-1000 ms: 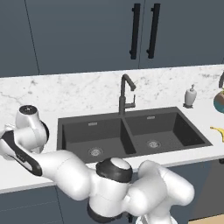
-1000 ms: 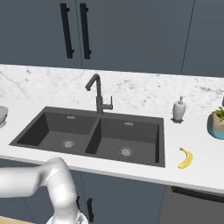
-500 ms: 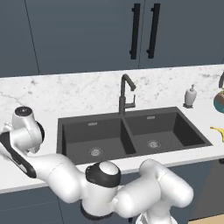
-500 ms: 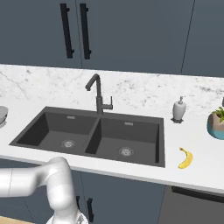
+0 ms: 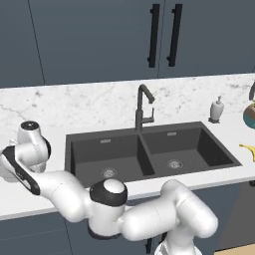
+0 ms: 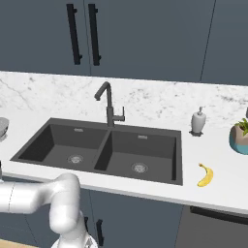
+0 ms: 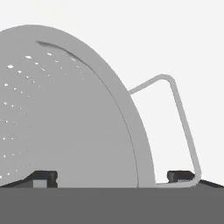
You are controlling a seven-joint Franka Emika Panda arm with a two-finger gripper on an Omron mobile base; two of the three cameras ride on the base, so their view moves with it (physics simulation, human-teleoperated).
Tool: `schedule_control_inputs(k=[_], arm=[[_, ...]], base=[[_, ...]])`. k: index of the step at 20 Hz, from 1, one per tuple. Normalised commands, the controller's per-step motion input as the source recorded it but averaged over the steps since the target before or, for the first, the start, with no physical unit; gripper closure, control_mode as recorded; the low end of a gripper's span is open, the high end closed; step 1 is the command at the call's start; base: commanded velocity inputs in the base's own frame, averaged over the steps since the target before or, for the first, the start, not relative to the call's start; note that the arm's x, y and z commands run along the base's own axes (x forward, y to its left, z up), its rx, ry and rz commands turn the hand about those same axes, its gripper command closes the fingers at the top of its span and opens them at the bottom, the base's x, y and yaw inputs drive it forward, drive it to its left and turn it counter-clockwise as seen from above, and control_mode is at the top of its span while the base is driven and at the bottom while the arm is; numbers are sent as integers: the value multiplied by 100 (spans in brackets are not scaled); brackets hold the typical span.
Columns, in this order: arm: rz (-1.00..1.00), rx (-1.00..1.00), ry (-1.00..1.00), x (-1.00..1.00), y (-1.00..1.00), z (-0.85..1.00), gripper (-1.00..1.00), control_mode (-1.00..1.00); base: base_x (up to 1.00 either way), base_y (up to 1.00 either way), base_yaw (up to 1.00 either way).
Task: Put the colander in the sink, put the banana in the colander, and turn on the sink faucet and pour water over the colander.
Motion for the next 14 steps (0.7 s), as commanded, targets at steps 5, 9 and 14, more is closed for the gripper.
schedule_control_inputs(k=[5, 9, 14], arm=[[-1, -10, 17, 3, 31, -63, -100, -100], [-2, -13, 17, 0, 35, -69, 100, -100], [-3, -13, 13, -5, 16, -69, 100, -100]], base=[[0, 0, 0], [0, 0, 0], [0, 0, 0]])
